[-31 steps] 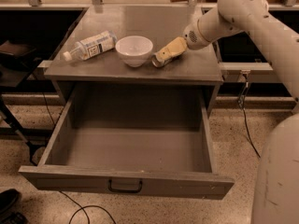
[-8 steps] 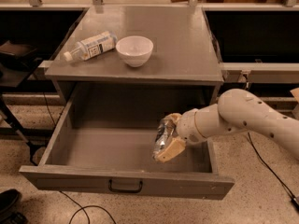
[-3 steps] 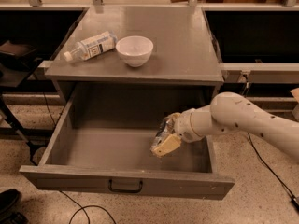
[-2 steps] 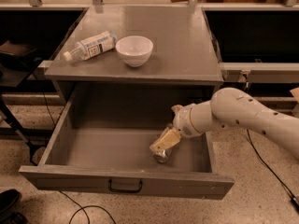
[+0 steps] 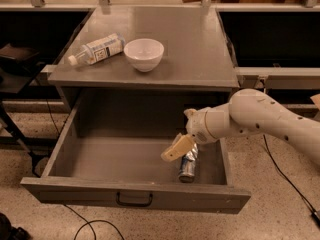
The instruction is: Place redbull can into top drawer
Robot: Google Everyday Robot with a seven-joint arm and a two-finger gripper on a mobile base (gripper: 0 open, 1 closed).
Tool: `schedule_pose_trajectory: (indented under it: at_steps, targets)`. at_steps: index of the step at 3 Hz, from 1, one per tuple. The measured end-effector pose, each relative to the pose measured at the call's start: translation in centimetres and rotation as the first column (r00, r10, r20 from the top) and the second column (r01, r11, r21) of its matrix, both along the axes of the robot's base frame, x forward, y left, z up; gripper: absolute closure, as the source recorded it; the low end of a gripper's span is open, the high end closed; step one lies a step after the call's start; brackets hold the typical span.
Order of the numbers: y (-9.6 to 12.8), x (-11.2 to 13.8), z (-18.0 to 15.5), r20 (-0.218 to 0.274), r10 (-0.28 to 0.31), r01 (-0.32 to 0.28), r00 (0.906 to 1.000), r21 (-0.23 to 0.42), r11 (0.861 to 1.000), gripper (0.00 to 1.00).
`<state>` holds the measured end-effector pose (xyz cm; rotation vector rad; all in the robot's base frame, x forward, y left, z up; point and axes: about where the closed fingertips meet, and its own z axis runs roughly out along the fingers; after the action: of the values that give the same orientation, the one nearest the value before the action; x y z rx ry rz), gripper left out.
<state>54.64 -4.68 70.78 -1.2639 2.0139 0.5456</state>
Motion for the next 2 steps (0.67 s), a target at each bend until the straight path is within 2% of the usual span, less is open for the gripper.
schedule_pose_trajectory:
  at_steps: [2]
  targets:
    - [-4.0,-0.8,5.3,0.012,-0.023,0.022,0.9997,0.063,0.998,0.0]
